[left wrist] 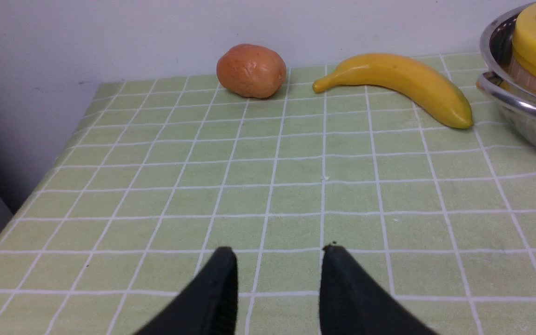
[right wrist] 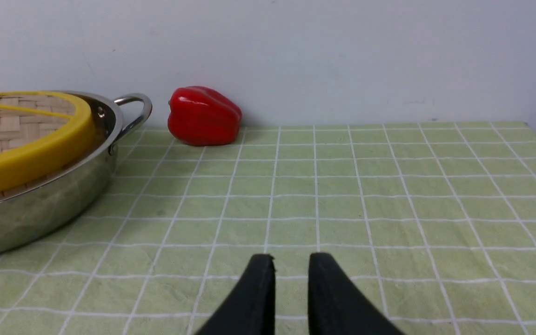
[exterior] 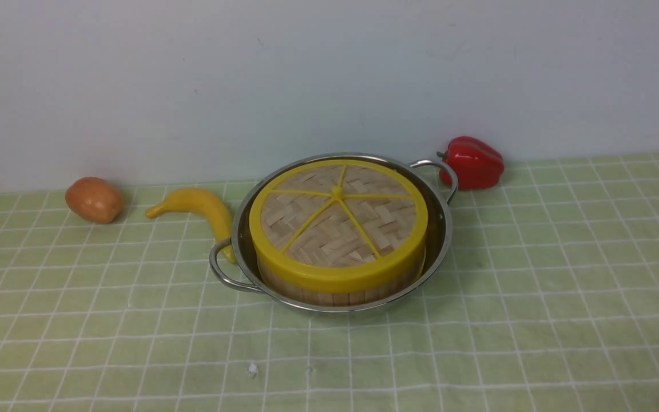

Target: Place the steamer in the pot on the green tablecloth, and put the lid on the steamer.

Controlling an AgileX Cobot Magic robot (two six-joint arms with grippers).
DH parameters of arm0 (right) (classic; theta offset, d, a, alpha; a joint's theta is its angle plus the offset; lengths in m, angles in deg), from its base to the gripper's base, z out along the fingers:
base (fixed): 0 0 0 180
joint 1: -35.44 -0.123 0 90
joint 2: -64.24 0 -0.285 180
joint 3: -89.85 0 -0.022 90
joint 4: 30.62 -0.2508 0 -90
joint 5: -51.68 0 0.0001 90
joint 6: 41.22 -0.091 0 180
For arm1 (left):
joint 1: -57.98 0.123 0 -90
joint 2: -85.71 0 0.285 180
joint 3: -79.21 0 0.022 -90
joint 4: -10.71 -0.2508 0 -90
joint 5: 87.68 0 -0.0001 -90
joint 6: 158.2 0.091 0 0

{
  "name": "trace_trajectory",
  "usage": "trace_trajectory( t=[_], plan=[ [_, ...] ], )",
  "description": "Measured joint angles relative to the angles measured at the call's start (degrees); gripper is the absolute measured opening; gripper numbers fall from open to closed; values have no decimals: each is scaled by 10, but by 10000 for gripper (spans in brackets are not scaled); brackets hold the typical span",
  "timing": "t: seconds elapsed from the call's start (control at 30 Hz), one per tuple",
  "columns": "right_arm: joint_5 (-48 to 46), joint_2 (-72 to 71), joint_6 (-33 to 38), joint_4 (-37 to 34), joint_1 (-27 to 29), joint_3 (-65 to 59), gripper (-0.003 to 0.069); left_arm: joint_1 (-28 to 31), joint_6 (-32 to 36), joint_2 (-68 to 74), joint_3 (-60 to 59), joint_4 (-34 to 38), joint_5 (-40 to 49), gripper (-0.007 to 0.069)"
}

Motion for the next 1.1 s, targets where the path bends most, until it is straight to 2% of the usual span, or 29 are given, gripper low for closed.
trace_trajectory(
  t=[1.1],
  plan=[
    [0,0,0,0,0,0,238,0,0,0,0,0,0,243]
  ],
)
